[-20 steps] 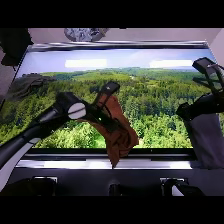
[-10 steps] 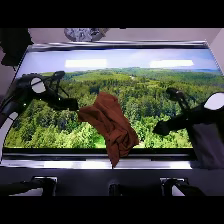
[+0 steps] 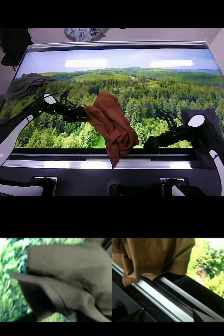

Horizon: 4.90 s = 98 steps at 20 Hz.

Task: Fold the shirts.

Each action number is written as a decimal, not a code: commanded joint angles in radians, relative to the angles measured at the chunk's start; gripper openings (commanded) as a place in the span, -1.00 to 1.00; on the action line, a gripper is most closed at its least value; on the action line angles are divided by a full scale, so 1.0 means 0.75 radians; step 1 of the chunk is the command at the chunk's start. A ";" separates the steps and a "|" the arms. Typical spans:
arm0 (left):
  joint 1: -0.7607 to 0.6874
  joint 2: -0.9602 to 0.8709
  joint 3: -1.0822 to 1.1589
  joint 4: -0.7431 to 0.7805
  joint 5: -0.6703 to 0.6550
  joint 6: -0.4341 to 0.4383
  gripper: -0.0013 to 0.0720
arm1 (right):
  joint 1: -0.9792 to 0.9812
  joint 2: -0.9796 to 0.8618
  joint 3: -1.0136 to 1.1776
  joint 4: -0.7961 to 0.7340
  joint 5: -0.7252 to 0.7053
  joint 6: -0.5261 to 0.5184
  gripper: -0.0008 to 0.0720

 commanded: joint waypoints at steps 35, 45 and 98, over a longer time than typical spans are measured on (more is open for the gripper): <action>0.088 0.999 0.690 0.297 0.008 0.071 -0.87 | 0.081 0.384 1.353 -0.540 -0.375 0.144 -0.85; 0.088 1.154 0.555 0.507 -0.203 -0.066 -0.87 | 0.081 0.271 1.315 -0.501 0.579 0.213 -0.85; 0.163 0.459 -0.534 0.019 0.020 0.092 -0.86 | -0.071 -0.263 -0.187 0.478 -0.647 -0.236 -0.84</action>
